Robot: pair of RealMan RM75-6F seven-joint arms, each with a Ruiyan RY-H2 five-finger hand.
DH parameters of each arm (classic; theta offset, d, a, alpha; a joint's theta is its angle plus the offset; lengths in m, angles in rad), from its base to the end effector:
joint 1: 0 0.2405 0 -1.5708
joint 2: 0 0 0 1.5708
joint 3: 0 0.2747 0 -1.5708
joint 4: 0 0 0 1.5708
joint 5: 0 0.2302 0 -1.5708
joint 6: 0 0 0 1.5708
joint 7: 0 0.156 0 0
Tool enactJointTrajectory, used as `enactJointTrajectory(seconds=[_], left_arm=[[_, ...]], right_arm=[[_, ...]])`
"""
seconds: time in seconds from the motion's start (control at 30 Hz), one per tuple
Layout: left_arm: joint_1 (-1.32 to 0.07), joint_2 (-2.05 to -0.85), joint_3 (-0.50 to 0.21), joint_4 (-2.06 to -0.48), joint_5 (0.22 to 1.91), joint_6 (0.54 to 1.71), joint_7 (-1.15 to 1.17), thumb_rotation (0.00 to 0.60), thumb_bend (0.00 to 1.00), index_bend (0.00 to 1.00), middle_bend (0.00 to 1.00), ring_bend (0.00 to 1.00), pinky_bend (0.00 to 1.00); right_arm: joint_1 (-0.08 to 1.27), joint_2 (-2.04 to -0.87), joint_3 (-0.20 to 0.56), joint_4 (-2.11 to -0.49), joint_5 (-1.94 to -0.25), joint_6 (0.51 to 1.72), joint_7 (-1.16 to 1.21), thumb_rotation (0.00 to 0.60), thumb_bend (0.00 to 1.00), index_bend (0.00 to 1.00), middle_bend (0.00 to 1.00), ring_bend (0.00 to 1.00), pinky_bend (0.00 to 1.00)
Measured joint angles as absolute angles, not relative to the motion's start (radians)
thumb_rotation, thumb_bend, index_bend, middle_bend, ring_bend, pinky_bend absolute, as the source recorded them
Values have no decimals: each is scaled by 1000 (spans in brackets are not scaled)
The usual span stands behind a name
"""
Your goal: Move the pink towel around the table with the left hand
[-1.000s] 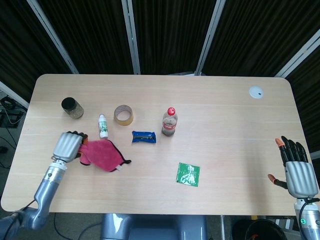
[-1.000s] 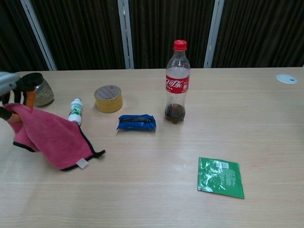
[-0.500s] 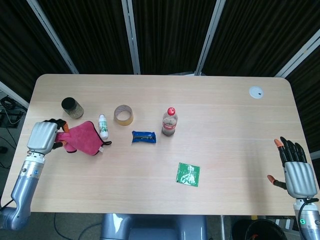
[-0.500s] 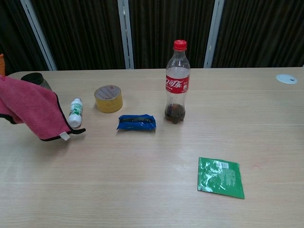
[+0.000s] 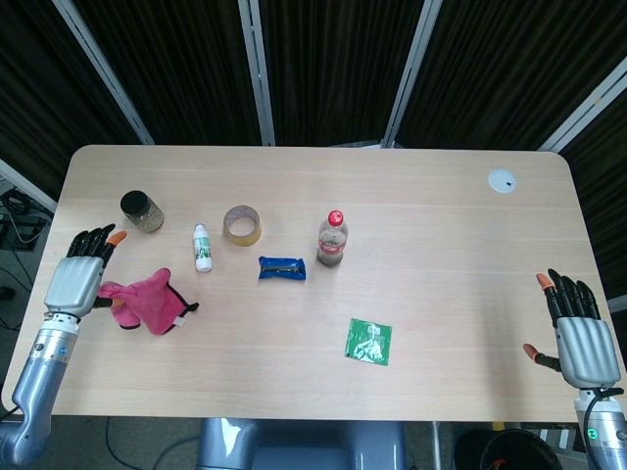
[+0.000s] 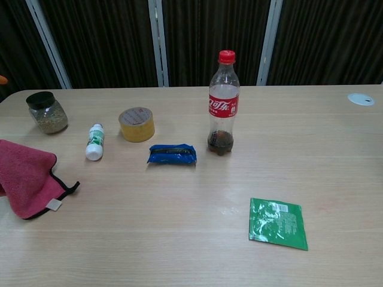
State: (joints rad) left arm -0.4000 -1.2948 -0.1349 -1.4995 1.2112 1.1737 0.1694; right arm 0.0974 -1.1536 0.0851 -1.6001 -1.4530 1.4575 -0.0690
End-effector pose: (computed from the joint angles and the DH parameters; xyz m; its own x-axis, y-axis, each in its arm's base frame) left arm -0.3062 0.3161 0.0793 0.4306 0.1335 0.8926 0.9023 -0.0415 -0.4291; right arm -0.3374 -0.2083 0.1421 0.4301 0.0065 0.9027 -0.9026 0.0248 0.4298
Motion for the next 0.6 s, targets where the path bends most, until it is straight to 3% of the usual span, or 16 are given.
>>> enactJointTrajectory(seconds=[0.27,0.6], left_arm=[[-373,-1250,-122,-1554,1199,1190,192,600,2,80,0,0,0],[-401,-1193,-102,-1598,1193,1125,284,600,0,64,0,0,0]], right_arm=[[98,-1150,83,-1605,-1452,1451,-73,600,0,16,0,0,0],[101,-1152,81,-1606,-1457,1450,-82,600,0,17,0,0,0]])
